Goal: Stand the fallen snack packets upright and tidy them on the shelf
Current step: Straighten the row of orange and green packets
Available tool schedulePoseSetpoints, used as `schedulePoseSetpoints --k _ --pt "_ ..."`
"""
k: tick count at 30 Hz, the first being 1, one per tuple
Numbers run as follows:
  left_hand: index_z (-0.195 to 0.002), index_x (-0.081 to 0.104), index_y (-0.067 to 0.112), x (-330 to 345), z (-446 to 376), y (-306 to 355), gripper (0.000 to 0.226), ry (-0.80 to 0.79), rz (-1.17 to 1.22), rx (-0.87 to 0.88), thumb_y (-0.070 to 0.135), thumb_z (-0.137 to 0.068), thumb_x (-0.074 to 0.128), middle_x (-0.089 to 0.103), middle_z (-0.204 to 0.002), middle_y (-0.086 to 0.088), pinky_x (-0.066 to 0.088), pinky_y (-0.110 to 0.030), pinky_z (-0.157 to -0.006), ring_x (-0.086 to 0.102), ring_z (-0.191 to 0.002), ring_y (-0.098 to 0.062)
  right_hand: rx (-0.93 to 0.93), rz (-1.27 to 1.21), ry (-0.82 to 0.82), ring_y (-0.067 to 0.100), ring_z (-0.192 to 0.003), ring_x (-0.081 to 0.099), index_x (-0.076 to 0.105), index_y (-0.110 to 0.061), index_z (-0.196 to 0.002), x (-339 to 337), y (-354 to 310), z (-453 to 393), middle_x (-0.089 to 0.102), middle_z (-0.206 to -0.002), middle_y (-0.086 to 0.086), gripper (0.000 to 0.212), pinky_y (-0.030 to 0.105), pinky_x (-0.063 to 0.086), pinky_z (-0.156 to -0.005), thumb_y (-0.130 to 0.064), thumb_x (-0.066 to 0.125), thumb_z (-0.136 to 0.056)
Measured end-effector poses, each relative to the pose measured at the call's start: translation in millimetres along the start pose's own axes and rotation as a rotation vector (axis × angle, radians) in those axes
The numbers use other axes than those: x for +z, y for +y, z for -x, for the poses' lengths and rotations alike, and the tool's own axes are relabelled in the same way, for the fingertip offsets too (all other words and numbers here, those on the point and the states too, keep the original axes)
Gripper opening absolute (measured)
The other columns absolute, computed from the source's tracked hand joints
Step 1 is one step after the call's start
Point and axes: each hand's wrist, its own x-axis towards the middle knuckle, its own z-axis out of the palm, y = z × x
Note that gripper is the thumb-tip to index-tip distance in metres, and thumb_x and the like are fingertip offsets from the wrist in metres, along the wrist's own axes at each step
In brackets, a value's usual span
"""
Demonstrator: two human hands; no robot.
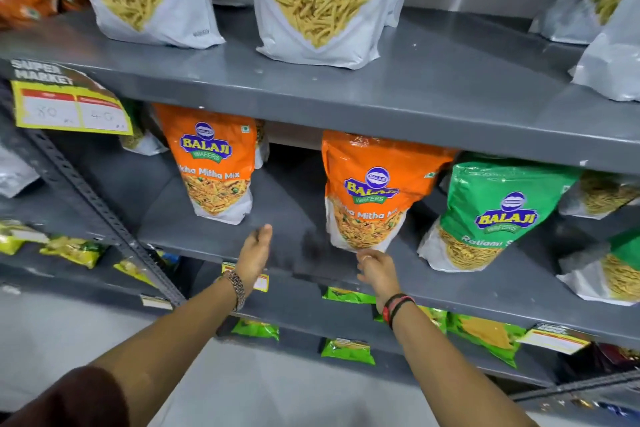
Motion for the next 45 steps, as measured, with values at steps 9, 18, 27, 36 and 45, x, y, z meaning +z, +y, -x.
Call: schedulePoseSetpoints --k 9,18,27,36,45 --pt "-0.135 0.037 -0.007 -125.6 -46.5 9.8 0.053 0.165 -0.033 0.103 0.005 -0.087 0.057 0.051 -0.129 -0.019 0.039 -0.036 -0.104 0.050 -0.120 -0.027 -0.064 -0.004 -0.152 0.016 -0.099 0.050 0.047 0.004 -0.128 129.9 -20.9 1.8 0.057 -0.112 0.018 0.040 0.028 0.044 -0.084 -0.009 0.054 -0.090" --pt "-0.146 0.024 0.011 -188.4 -107.5 26.0 0.075 -0.074 -0.065 0.169 0.013 -0.083 0.065 0.034 -0.151 -0.012 0.033 -0.037 -0.110 0.036 -0.138 -0.025 -0.231 0.059 -0.127 0.021 -0.121 0.049 0.036 -0.008 -0.138 233.1 -65.6 -7.7 0.046 -0.142 0.013 0.051 0.034 0.042 -0.100 -0.018 0.053 -0.092" --pt "-0.127 0.042 0.009 -181.0 -142.1 31.6 0.069 -0.175 -0.316 0.225 0.023 -0.070 0.077 0.057 -0.133 -0.012 0.043 -0.032 -0.091 0.055 -0.120 -0.028 -0.199 -0.145 -0.047 0.024 -0.106 0.060 0.054 -0.006 -0.122 260.8 -60.2 -11.0 0.060 -0.128 0.015 0.033 0.039 0.050 -0.094 -0.025 0.046 -0.095" --pt "-0.133 0.037 0.015 -196.1 -140.1 22.0 0.077 -0.213 -0.356 0.181 0.035 -0.070 0.075 0.053 -0.138 -0.010 0.044 -0.050 -0.102 0.052 -0.124 -0.029 -0.240 -0.128 -0.087 0.022 -0.107 0.058 0.050 -0.005 -0.128 260.4 -52.6 -2.1 0.058 -0.130 0.015 0.038 0.032 0.049 -0.089 -0.024 0.041 -0.097" --pt "-0.135 0.037 0.002 -184.8 -118.9 -4.9 0.069 -0.006 -0.207 0.191 0.025 -0.078 0.070 0.051 -0.135 -0.015 0.048 -0.035 -0.089 0.055 -0.121 -0.031 -0.178 -0.116 0.030 0.026 -0.122 0.051 0.042 -0.010 -0.137 231.8 -28.9 -9.2 0.051 -0.136 0.008 0.045 0.039 0.047 -0.100 -0.027 0.046 -0.095"
